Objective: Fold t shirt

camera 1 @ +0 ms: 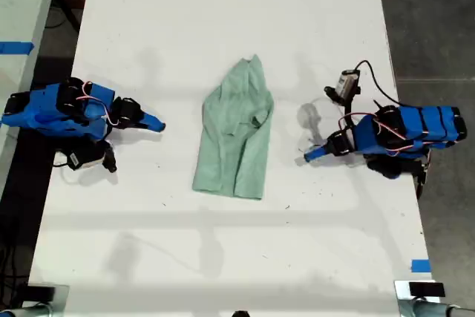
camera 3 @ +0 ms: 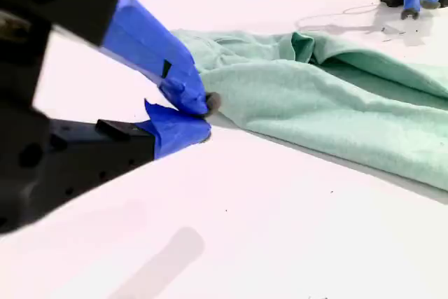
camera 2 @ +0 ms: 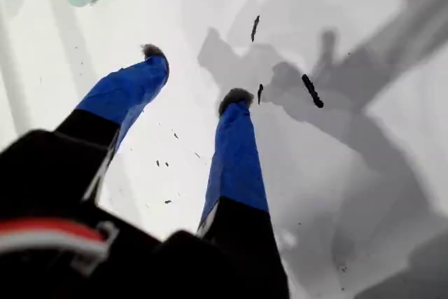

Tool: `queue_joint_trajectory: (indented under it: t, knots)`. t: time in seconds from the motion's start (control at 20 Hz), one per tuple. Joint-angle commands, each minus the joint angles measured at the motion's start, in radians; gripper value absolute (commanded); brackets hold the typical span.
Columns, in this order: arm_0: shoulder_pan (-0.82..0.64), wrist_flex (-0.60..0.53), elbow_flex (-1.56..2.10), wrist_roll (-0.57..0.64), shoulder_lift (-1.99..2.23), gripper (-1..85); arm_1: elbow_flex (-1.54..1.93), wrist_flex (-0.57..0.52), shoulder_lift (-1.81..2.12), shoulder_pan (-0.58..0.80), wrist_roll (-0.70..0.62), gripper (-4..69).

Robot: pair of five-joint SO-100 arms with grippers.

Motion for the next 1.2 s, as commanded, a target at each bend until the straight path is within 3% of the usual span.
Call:
queue_joint_trajectory:
  t: [0.0,0.1,0.15,0.2,0.25,0.45,0.8,1.15]
  knots:
    - [-0.014,0.003,0.009,-0.023,0.008,-0.2,0.021,-0.112,0.014,0.052,0.077,17.1]
    - [-0.017,0.003,0.009,-0.023,0.008,-0.2,0.029,-0.19,0.014,0.126,0.19,14.8]
    - [-0.017,0.003,0.009,-0.023,0.008,-0.2,0.051,-0.153,0.014,0.192,0.181,10.2]
    - [-0.015,0.003,0.011,-0.023,0.008,-0.2,0.054,-0.043,0.014,0.252,0.169,3.2]
    - [-0.012,0.003,0.011,-0.023,0.008,-0.2,0.052,-0.009,0.014,0.285,0.227,1.9]
    - [-0.008,0.003,0.011,-0.026,0.008,-0.2,0.052,-0.009,0.014,0.19,0.245,1.9]
    - [-0.003,0.005,0.018,-0.049,0.008,-0.2,0.052,-0.009,0.014,0.186,0.284,5.6]
    - [0.012,0.006,0.02,-0.063,0.008,-0.2,0.052,-0.009,0.014,0.14,0.325,2.0]
